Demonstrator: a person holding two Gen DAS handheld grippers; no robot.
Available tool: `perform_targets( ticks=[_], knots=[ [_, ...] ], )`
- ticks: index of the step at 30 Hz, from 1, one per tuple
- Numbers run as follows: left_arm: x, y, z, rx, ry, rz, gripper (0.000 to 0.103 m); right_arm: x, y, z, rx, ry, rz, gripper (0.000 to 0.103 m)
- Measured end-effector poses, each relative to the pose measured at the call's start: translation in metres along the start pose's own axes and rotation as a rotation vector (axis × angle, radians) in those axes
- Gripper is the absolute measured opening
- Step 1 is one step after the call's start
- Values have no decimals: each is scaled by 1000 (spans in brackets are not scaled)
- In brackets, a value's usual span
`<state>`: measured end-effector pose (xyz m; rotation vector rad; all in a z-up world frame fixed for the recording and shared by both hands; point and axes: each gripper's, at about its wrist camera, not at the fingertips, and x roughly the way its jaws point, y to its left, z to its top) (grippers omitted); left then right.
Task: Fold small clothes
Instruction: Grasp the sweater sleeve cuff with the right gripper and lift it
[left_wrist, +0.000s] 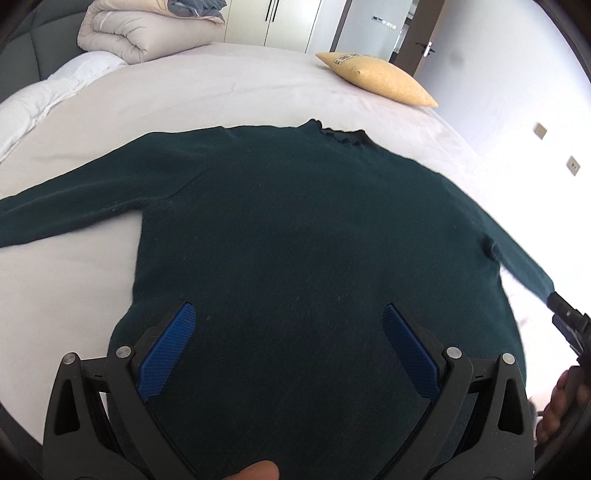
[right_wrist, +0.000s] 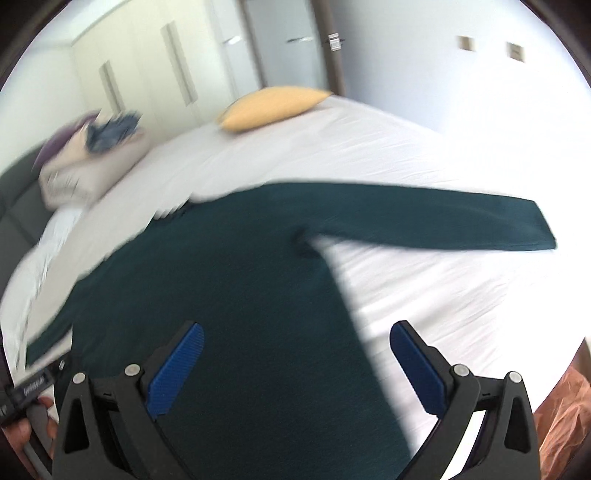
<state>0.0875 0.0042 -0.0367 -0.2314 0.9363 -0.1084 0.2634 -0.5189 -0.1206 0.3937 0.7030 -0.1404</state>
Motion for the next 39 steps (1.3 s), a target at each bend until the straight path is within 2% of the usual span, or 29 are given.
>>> perform_targets(
  ticks=[3, 6, 10, 12, 15, 19, 22, 25, 27, 30, 31, 35, 37, 39],
  knots=[
    [3, 0, 13, -31, -16, -42, 103, -3, -87, 28, 238, -34, -13, 103],
    [8, -1, 25, -59, -38, -101, 103, -6, -170, 39, 475, -97, -36, 103],
    [23, -1, 35, -117, -4, -207, 103, 9, -230, 36, 650, -88, -16, 102],
    [34, -9, 40, -87, 42, -211, 103, 18, -243, 31, 710, -75, 10, 98],
    [46, -11, 45, -96, 82, -187, 103, 24, -244, 24, 755, -117, 48, 97],
    [64, -5, 46, -137, 101, -196, 103, 31, -242, 28, 792, -163, 94, 95],
    [73, -4, 48, -143, 107, -193, 103, 40, -250, 35, 801, -154, 132, 80],
    [76, -4, 49, -141, 102, -199, 103, 49, -254, 37, 816, -153, 157, 71],
    [77, -6, 50, -126, 96, -199, 103, 53, -260, 39, 833, -162, 176, 61],
    [73, -9, 53, -107, 69, -179, 103, 57, -263, 42, 846, -145, 183, 38],
    [70, -11, 54, -95, 51, -155, 103, 56, -261, 42, 834, -138, 176, 31],
    [58, -23, 60, -14, -53, -44, 103, 54, -233, 62, 727, -154, 122, 19],
    [52, -29, 63, 25, -83, -43, 103, 52, -211, 75, 657, -159, 97, 15],
    [53, -33, 71, 43, -76, -65, 103, 49, -180, 90, 552, -160, 71, 15]
  ],
)
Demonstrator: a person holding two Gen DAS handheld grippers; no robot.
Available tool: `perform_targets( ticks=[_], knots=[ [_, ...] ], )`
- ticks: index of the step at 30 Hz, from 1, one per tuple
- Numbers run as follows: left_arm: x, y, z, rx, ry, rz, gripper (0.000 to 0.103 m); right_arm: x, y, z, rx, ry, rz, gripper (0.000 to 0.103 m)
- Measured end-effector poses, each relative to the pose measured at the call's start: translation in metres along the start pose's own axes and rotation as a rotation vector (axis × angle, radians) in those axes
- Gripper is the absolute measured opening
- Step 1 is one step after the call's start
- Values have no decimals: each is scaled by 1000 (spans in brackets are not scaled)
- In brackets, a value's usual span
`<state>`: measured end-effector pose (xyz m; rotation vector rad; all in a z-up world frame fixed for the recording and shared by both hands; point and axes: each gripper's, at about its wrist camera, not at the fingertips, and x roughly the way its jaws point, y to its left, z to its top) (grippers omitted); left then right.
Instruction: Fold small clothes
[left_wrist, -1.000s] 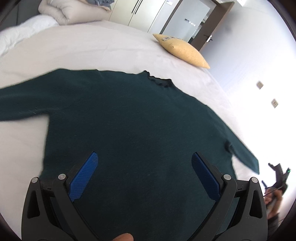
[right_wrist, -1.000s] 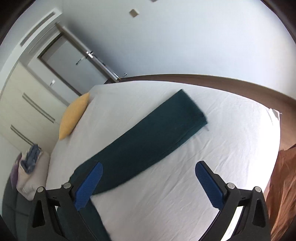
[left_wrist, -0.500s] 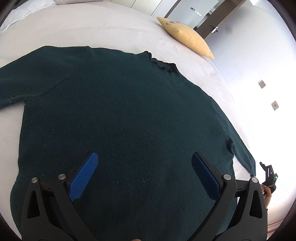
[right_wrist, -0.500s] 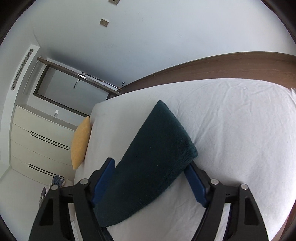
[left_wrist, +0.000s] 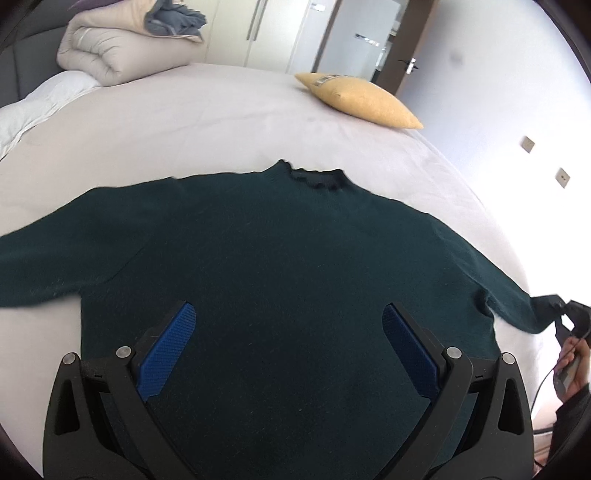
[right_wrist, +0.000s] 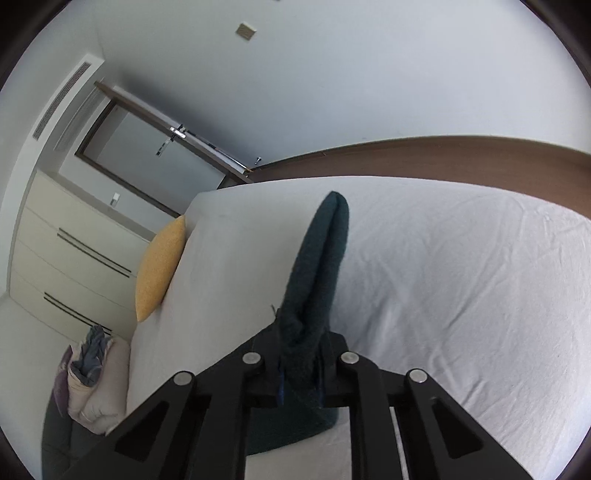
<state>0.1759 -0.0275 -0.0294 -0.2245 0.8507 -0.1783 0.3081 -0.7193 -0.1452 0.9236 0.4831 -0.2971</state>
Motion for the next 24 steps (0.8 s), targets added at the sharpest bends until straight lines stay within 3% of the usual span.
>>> perform_targets(
  ticks=[3, 5, 8, 11, 15, 20, 24],
  knots=[
    [0, 1, 16, -23, -3, -28, 103, 7, 73, -17, -197, 25, 22, 15],
    [4, 8, 28, -73, 14, -91, 103, 13, 125, -41, -333, 45, 62, 15],
    [14, 11, 44, -128, 39, -196, 103, 26, 209, -105, -538, 128, 179, 14],
    [26, 13, 55, -172, 42, -292, 103, 41, 262, -188, -701, 261, 270, 12],
    [62, 24, 60, -328, 165, -493, 103, 59, 289, -269, -815, 352, 290, 12],
    [97, 21, 63, -370, 268, -543, 103, 60, 280, -313, -849, 424, 289, 12],
    [132, 19, 48, -409, 407, -548, 101, 57, 267, -313, -843, 436, 278, 12]
  ],
)
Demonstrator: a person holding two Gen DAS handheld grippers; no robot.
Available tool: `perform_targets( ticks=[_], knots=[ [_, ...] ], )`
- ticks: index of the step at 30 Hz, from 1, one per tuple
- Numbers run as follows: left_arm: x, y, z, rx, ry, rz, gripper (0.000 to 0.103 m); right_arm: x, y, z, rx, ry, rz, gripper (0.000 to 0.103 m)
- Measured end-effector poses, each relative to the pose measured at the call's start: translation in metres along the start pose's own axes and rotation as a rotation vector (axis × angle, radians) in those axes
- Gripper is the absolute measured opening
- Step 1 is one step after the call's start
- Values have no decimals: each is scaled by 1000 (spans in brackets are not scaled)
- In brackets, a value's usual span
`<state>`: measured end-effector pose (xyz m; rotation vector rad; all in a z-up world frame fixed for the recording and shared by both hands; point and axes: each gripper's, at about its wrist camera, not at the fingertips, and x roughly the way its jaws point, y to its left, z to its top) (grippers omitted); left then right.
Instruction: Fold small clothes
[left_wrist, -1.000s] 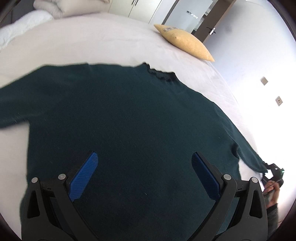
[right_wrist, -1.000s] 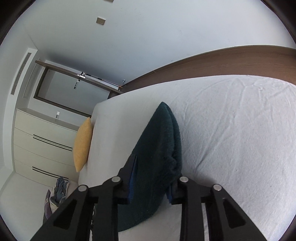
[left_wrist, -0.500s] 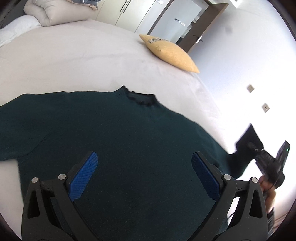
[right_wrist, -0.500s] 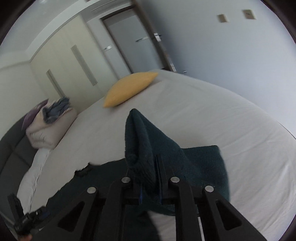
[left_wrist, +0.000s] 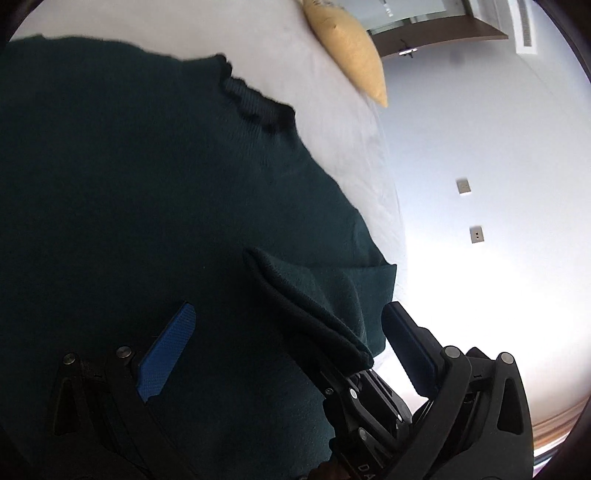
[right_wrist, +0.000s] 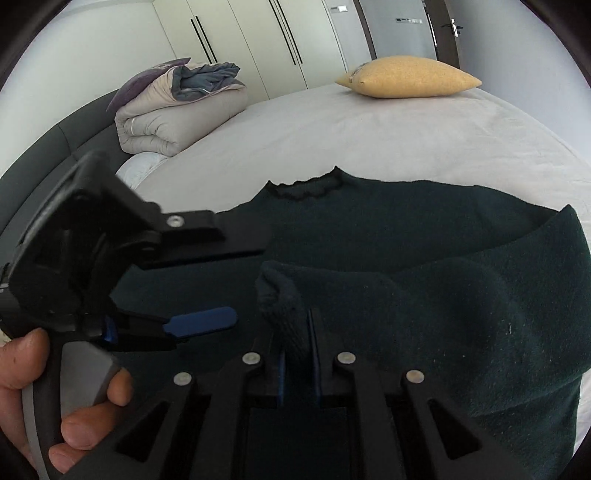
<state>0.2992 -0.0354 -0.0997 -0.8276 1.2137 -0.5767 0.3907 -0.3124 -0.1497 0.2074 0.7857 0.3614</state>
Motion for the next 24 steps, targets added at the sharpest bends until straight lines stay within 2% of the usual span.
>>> perform_targets(
  ticks=[2, 3, 4, 6, 8, 10, 11, 15, 17, 19, 21, 24],
  knots=[
    [11, 4, 0, -3, 17, -11, 95, -1, -1, -2, 4, 2, 2, 15],
    [13, 4, 0, 1, 22, -7, 80, -1, -2, -5, 7, 7, 6, 16],
    [17, 5, 1, -4, 34, 3, 56, -1, -1, -9, 13, 11, 10, 16],
    [25, 9, 2, -25, 54, 4, 30, -4, -3, -14, 36, 29, 27, 23],
    [30, 9, 3, -19, 42, 27, 20, -17, -11, -23, 83, 18, 56, 51],
    [30, 9, 5, -9, 29, 35, 7, -37, -25, -35, 150, -24, 83, 62],
    [26, 8, 4, -2, 18, 33, 7, -47, -36, -42, 198, -45, 102, 66],
    [-5, -8, 9, 64, -73, 47, 7, -77, -103, -64, 527, -132, 166, 76],
    [-29, -21, 15, 111, -140, 57, 7, -78, -133, -70, 689, -154, 188, 84],
    [-47, -30, 21, 145, -187, 64, 7, -76, -153, -73, 821, -182, 236, 84],
    [-63, -34, 27, 174, -225, 80, 7, -73, -163, -69, 887, -223, 272, 84],
    [-85, -16, 36, 149, -263, 112, 7, -66, -171, -59, 946, -256, 304, 84]
  ],
)
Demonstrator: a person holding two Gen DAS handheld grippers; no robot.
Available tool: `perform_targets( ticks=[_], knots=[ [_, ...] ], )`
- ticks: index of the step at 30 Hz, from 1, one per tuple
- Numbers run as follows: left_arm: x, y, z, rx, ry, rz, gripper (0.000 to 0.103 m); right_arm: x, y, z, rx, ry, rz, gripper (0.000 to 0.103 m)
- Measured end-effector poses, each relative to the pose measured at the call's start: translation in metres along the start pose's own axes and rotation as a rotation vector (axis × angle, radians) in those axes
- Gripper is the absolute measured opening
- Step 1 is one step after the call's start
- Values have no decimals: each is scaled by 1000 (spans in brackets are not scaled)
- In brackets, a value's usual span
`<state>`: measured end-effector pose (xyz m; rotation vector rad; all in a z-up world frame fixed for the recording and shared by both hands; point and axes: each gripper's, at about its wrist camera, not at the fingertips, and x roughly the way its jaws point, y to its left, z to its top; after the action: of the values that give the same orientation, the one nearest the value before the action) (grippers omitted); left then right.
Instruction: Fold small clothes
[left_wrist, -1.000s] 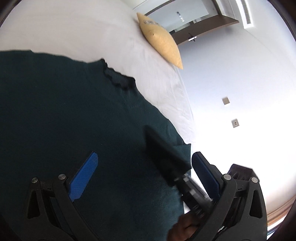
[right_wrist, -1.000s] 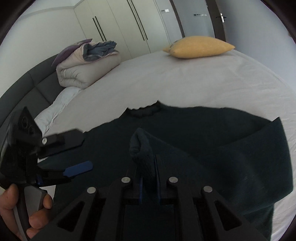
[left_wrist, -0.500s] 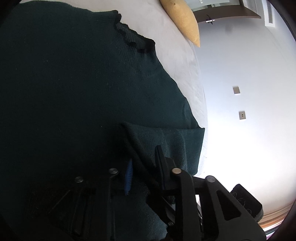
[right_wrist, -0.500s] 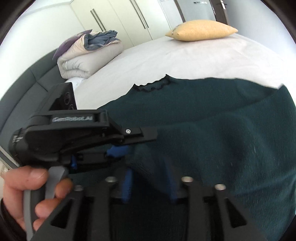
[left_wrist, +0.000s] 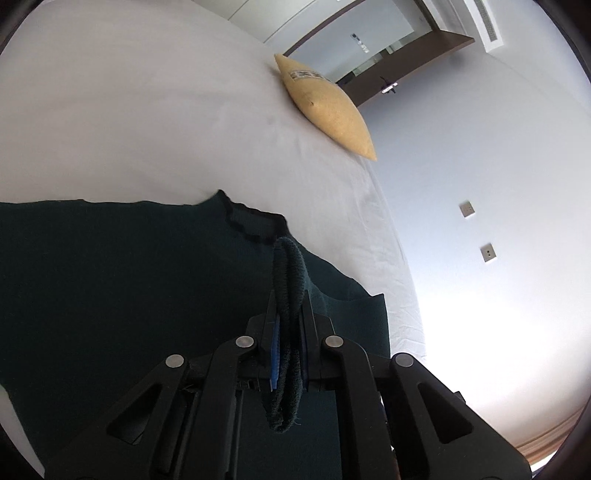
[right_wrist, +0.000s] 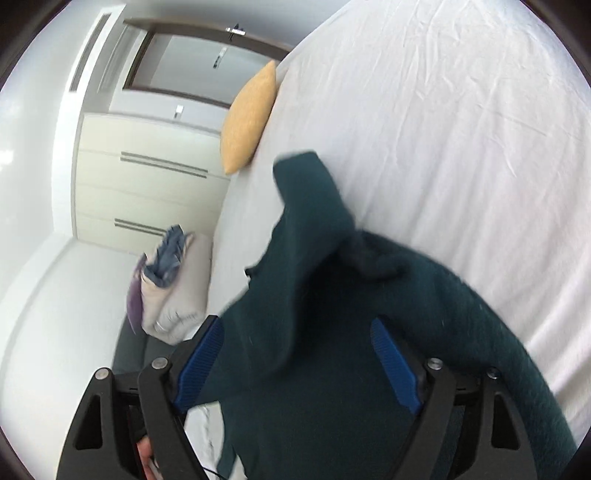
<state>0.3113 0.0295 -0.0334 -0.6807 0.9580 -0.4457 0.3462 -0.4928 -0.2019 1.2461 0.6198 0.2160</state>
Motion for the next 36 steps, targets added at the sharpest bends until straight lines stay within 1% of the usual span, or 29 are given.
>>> perform_targets(
  ticks=[1, 4, 7, 9, 10, 13, 15, 18, 19, 21, 23, 25, 29, 31, 34, 36],
  knots=[
    [-1, 4, 0, -10, -3, 8, 7, 3, -1, 3, 24, -2, 11, 84],
    [-4, 32, -2, -39, 0, 46, 7, 16, -2, 11, 78, -4, 37, 84],
    [1, 57, -4, -71, 11, 87, 7, 24, 1, 16, 86, -4, 43, 84],
    [3, 72, -4, -90, 18, 102, 7, 30, 3, 18, 94, 16, 47, 84],
    [0, 76, -10, -91, 18, 108, 7, 32, 3, 21, 92, 30, 47, 84],
    [10, 86, -10, -92, 21, 121, 7, 45, 7, 22, 83, 73, 45, 84],
    [13, 92, -7, -95, 20, 122, 7, 52, 9, 25, 87, 81, 46, 84],
    [15, 98, -7, -95, 23, 138, 7, 59, 4, 30, 88, 78, 21, 84],
    [22, 93, -7, -97, 33, 152, 7, 59, 3, 31, 86, 75, 19, 82],
    [23, 103, -12, -104, 41, 171, 7, 53, 0, 31, 75, 73, 27, 81],
    [20, 111, -16, -127, 40, 158, 7, 46, -2, 31, 69, 60, 19, 81],
    [23, 114, -17, -133, 36, 153, 7, 40, -1, 31, 72, 67, 11, 82],
    [17, 109, -18, -108, 32, 164, 7, 28, 12, 34, 16, 98, -21, 83],
    [18, 104, -18, -95, 38, 174, 7, 24, 26, 39, -41, 109, -31, 83],
    [22, 104, -19, -98, 53, 186, 8, 24, 51, 54, -127, 106, 3, 83],
    [22, 104, -19, -101, 52, 186, 8, 38, 63, 67, -164, 143, 42, 84]
  ],
)
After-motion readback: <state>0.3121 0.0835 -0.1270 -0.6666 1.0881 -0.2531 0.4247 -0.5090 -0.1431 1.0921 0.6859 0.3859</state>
